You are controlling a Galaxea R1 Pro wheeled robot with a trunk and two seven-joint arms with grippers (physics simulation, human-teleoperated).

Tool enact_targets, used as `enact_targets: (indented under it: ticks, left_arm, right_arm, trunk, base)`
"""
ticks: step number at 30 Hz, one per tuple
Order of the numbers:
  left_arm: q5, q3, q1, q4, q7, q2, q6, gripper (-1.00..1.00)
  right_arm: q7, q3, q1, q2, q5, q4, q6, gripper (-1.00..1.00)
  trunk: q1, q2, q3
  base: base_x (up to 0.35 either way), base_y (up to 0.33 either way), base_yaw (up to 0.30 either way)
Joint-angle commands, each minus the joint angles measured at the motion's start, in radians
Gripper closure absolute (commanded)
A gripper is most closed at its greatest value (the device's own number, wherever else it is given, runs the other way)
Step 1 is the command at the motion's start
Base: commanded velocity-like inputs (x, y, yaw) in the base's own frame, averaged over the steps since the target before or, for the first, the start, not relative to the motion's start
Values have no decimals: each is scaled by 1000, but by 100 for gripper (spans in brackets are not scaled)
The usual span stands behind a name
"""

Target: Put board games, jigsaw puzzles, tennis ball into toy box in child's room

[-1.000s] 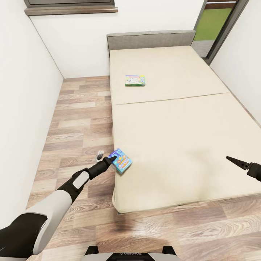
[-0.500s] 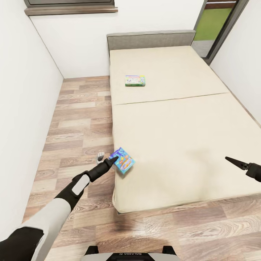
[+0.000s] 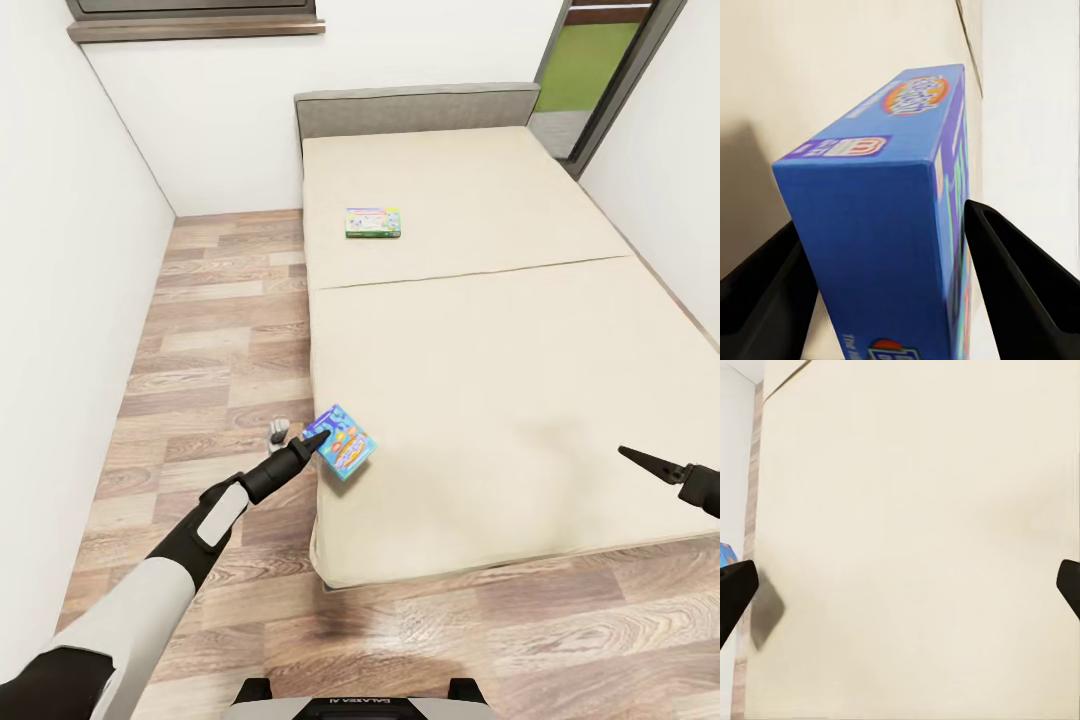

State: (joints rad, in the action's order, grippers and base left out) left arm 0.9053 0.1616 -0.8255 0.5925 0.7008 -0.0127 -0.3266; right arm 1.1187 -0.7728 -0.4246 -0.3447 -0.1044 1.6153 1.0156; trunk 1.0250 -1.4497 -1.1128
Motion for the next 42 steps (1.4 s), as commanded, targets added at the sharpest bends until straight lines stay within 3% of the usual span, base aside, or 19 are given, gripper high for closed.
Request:
enact_targets:
  ticks: [1, 13, 18, 22, 26, 27, 30, 31, 33, 34, 37, 42]
  left_arm:
    - [10, 4, 5, 10, 0, -1, -9, 100]
    - [11, 14, 38, 98, 0, -2, -35, 100]
    - [15, 63, 60, 185, -31, 0, -71, 100]
    - [19, 80, 78, 246, -74, 3, -98, 100]
    - [25, 91, 137, 424, -233, 9, -210, 100]
    - [25, 91, 137, 424, -233, 9, -210, 100]
    - [33, 76, 197, 586, -392, 12, -285, 100]
    - [33, 76, 197, 586, -392, 12, -285, 100]
    - [52, 64, 225, 684, -492, 15, -318, 100]
    - [52, 64, 225, 684, -492, 15, -318, 100]
    - [101, 53, 253, 790, -616, 16, -352, 100]
    - [148, 48, 268, 849, -698, 13, -371, 100]
  right_arm:
    - [10, 0, 1, 0, -3, 0, 6, -100]
    - [42, 3, 8, 3, -3, 0, 2, -100]
    - [45, 4, 10, 5, -3, 0, -23, -100]
    - [46, 4, 12, 5, -3, 0, -36, -100]
    - [49, 5, 14, 6, -3, 0, -52, -100]
    - [49, 5, 14, 6, -3, 0, -52, -100]
    - [51, 13, 14, 6, -3, 0, -56, -100]
    - [51, 13, 14, 6, -3, 0, -56, -100]
    - [49, 33, 14, 7, 0, 0, -55, -100]
    - [49, 33, 14, 7, 0, 0, -55, -100]
    - [41, 86, 14, 7, 6, -1, -53, -100]
    - [31, 131, 14, 7, 11, -1, -51, -100]
  trunk:
    - [0, 0, 0]
    - [0, 0, 0]
    - [0, 0, 0]
    - [0, 0, 0]
    - [0, 0, 0]
    - [0, 0, 0]
    - [0, 0, 0]
    - [0, 0, 1]
    - [0, 0, 2]
    - [0, 0, 3]
    - [0, 0, 7]
    - [0, 0, 13]
  base:
    - [0, 0, 0]
    - [0, 0, 0]
    - [0, 0, 0]
    - [0, 0, 0]
    - [0, 0, 0]
    - [0, 0, 0]
    - [0, 0, 0]
    - [0, 0, 0]
    - [0, 0, 0]
    - [0, 0, 0]
    - [0, 0, 0]
    - [0, 0, 0]
